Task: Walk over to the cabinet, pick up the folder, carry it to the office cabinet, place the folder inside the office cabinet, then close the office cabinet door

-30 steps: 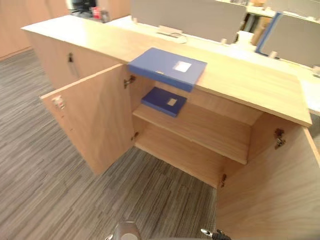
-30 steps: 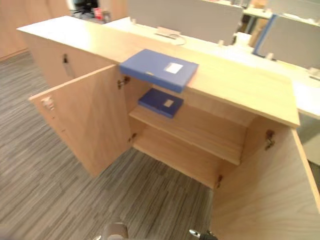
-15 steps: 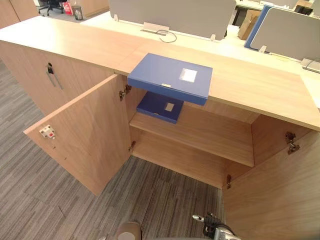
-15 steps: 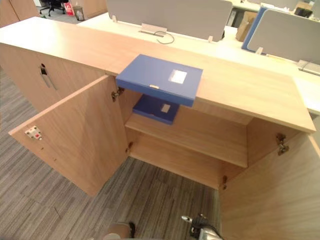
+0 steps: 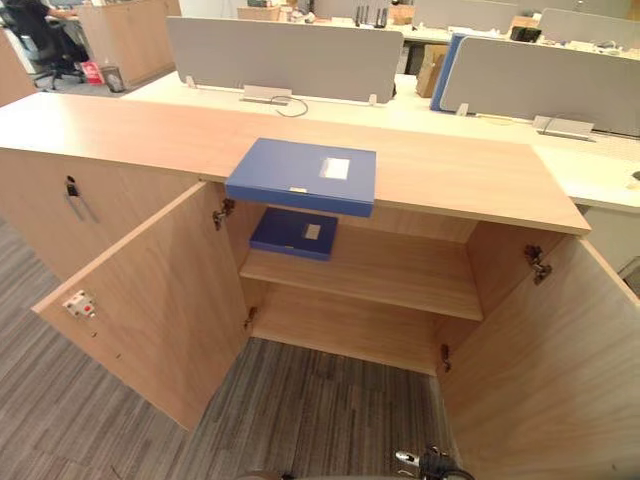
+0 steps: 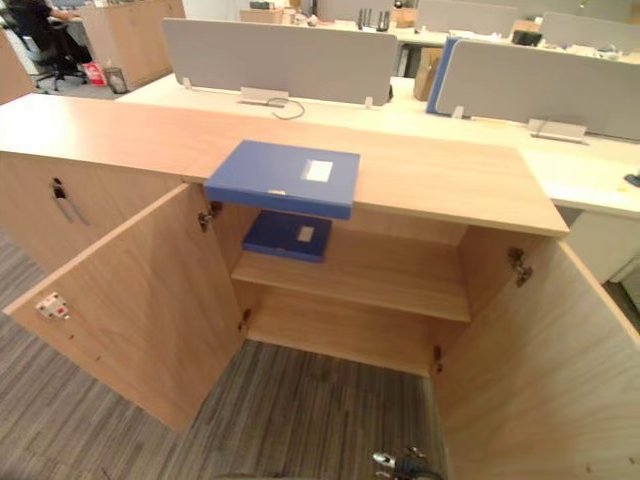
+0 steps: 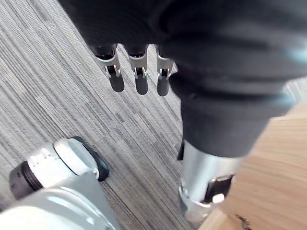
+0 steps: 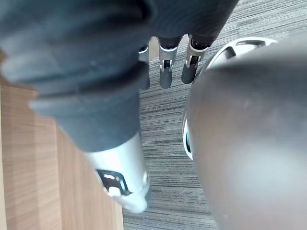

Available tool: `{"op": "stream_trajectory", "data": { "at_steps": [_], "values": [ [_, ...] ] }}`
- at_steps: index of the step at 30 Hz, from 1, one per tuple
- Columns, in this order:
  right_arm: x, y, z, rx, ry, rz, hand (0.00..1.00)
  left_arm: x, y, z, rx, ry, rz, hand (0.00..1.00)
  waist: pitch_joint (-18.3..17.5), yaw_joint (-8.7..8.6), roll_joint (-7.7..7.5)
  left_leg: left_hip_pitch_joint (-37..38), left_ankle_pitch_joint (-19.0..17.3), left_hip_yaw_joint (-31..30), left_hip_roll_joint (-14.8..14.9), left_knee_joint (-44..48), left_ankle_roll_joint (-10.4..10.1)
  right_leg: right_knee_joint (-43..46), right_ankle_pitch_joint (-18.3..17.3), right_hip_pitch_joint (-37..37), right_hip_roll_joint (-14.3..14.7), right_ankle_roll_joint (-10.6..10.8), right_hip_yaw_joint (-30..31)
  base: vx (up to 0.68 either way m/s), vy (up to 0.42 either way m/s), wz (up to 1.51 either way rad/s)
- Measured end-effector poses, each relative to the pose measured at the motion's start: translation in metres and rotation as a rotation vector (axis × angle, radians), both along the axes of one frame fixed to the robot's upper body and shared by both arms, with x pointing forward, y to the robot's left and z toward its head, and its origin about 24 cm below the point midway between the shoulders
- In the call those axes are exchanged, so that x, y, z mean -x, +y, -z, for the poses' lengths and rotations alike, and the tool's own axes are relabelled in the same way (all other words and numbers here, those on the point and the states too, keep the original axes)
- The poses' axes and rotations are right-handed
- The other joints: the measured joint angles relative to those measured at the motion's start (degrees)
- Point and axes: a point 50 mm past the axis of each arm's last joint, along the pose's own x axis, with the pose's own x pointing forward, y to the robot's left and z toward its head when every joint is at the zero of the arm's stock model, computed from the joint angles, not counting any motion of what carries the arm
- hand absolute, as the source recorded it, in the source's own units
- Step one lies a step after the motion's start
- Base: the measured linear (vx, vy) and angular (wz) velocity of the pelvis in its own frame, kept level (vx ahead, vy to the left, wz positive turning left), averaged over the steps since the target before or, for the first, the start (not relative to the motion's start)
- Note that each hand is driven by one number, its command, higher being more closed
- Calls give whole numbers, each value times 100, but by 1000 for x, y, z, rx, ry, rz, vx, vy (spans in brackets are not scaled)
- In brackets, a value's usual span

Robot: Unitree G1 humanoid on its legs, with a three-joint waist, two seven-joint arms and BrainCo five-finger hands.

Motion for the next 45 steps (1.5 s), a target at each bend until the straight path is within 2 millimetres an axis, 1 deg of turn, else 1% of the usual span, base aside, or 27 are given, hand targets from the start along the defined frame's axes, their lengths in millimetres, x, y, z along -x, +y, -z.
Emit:
{"op": "stream_trajectory", "data": {
  "at_steps": [1, 2, 3, 4, 5, 6, 7, 8, 11, 15, 18, 20, 21, 22, 24, 25, 26, 27, 28, 29, 30, 31, 32, 36, 39, 42, 45],
  "values": [
    [-3, 4, 0, -10, -7, -11, 0, -2, -3, 1, 10, 2, 4, 0, 77, -6, 124, -39, 54, -4, 236, 51, -89, -740, -82, 66, 540, 88, 12, -1, -189, -32],
    [-6, 6, -1, -11, -16, -32, 0, -4, 0, 1, 1, 7, 25, 0, 99, -74, 68, -117, 14, -47, 297, 54, -212, -1790, 81, 293, 922, -21, 37, -13, -190, 8],
    [-3, 4, 0, -15, -12, -7, 0, -12, 2, 0, -6, -8, 41, 0, 124, -152, 20, -132, -25, -187, 274, 70, -277, -2072, 626, 408, 979, 21, 71, 24, -238, 45],
    [-3, 3, -1, -10, -12, -9, 0, -16, -1, 0, -2, -17, 47, 0, 106, -179, 86, -121, -47, -239, 308, 52, -315, -2135, 634, 480, 1044, 37, -39, 43, -200, 52],
    [-1, -3, -1, 9, 0, -22, 0, -18, -6, 1, 6, -28, 54, 0, 50, -178, 136, -105, -16, -254, 458, 15, -441, -2402, 638, 582, 1231, 29, -145, 100, -261, 20],
    [1, -4, 0, 10, 9, -21, 0, -17, -11, 2, 18, -26, 47, 0, -19, -138, 240, -63, -18, -239, 597, -51, -520, -2651, 645, 656, 1423, 28, -153, 95, -190, 3],
    [1, -4, 0, 9, 8, -22, 0, -14, -12, 2, 22, -21, 40, 0, -35, -125, 269, -50, -23, -232, 667, -80, -566, -2768, 660, 691, 1519, 12, -156, 144, -251, -13],
    [1, -2, 0, 6, 9, -30, 0, -11, -13, 3, 24, -15, 33, 0, -52, -123, 277, -86, -70, -220, 814, -108, -683, -2959, 676, 735, 1702, -13, -166, 120, -172, -8],
    [5, -1, 1, 4, 22, -25, 0, -10, -12, 3, 22, -13, 37, 0, -105, -126, 245, -138, -157, -163, 966, -137, -814, -3073, 709, 781, 1878, -87, -175, 132, -107, -6],
    [7, 3, 2, -6, 30, -21, 0, -19, -8, 0, 3, -39, 67, 0, -201, -157, 166, -145, -253, 58, 949, -46, -872, -3162, 709, 844, 1881, -91, -146, 162, 20, -4],
    [6, 11, 3, -25, 29, -19, 0, -27, -3, -2, -10, -62, 85, 0, -212, -159, 55, -279, -539, 87, 877, 507, -859, -3159, 708, 1001, 1832, -89, -146, 87, 73, 11],
    [7, 14, 4, -34, 32, -15, 0, -38, -1, -5, -22, -96, 108, 0, -190, -161, -13, -749, -843, 228, 797, 1662, -945, -3116, 705, 1151, 1743, -86, -148, 28, 119, 30],
    [7, 14, 4, -35, 32, -13, 0, -39, -1, -5, -22, -100, 114, 0, -171, -155, -13, -868, -883, 330, 794, 1972, -995, -3105, 705, 1195, 1727, -86, -148, -11, 151, 29],
    [8, 14, 4, -38, 35, -5, 0, -41, -1, -6, -25, -108, 120, 0, -122, -101, 9, -1262, -904, 650, 841, 2903, -1028, -3113, 702, 1337, 1699, -86, -146, -20, 127, 17],
    [8, 12, 4, -33, 35, -3, 0, -41, -3, -6, -22, -109, 131, 0, -50, -51, 71, -1428, -903, 809, 919, 3442, -1029, -3133, 677, 1453, 1716, -61, -143, -28, 116, 6],
    [7, 11, 4, -30, 33, -1, 0, -41, -2, -6, -22, -111, 125, 0, -4, 0, 39, -1592, -866, 878, 959, 3875, -1078, -3165, 635, 1539, 1695, -30, -119, -32, 104, -8],
    [7, 10, 4, -26, 31, 0, 0, -41, -2, -6, -22, -110, 122, 0, 37, 41, 12, -1654, -1028, 971, 993, 3966, -990, -3171, 602, 1546, 1654, 12, -67, -81, 174, -13],
    [5, 7, 3, -18, 26, 6, 0, -40, -6, -5, -10, -105, 119, 0, 72, 68, 111, -1641, -1258, 976, 1085, 3613, -906, -3121, 601, 1488, 1670, 16, -11, -99, 154, -15],
    [5, 4, 3, -12, 26, 10, 0, -40, -9, -4, -3, -107, 117, 0, 67, 57, 183, -1625, -1154, 970, 1150, 3279, -898, -3082, 592, 1420, 1694, 46, 12, -148, 210, -13],
    [5, -2, 2, 3, 26, 14, 0, -38, -11, -3, 5, -100, 113, 0, 48, 53, 287, -1452, -1168, 925, 1136, 2663, -810, -3062, 578, 1299, 1723, 171, 98, -115, 191, -13],
    [5, 5, 3, -13, 27, 13, 0, -40, -7, -4, -4, -103, 117, 0, 67, 76, 168, -1307, -1043, 992, 985, 2155, -634, -3110, 601, 1198, 1610, 177, 192, -82, 180, -11],
    [5, 8, 3, -21, 27, 13, 0, -39, -5, -5, -12, -101, 116, 0, 47, 73, 83, -1267, -957, 1029, 913, 1977, -631, -3144, 651, 1170, 1559, 168, 229, -11, 113, -8],
    [6, 10, 4, -25, 30, 14, 0, -38, -2, -5, -18, -97, 117, 0, 48, 67, 12, -1156, -787, 1077, 792, 1734, -543, -3222, 730, 1173, 1500, 204, 263, 4, 63, -10],
    [11, 9, 4, -23, 39, 18, 0, -31, -3, -3, -11, -71, 113, 0, -59, 5, 39, -688, -417, 1258, 528, 941, -432, -3338, 818, 1196, 1283, 273, 386, -16, 49, -13],
    [12, 8, 5, -21, 41, 21, 0, -30, -4, -2, -9, -67, 111, 0, -175, -84, 24, -512, -102, 1247, 414, 372, -423, -3460, 884, 1155, 1255, 292, 360, 31, -11, 2],
    [15, 6, 5, -17, 47, 24, 0, -32, -5, -2, 2, -89, 73, 0, -214, -80, 47, -433, -61, 1218, 400, 247, -428, -3513, 900, 1206, 1268, 318, 330, 44, -18, 4],
    [16, 6, 5, -18, 48, 23, 0, -42, -10, -4, 52, -171, -37, 0, -252, -85, 54, -433, -59, 1185, 389, 219, -427, -3581, 902, 1226, 1282, 316, 317, 43, -7, 2]
  ]
}}
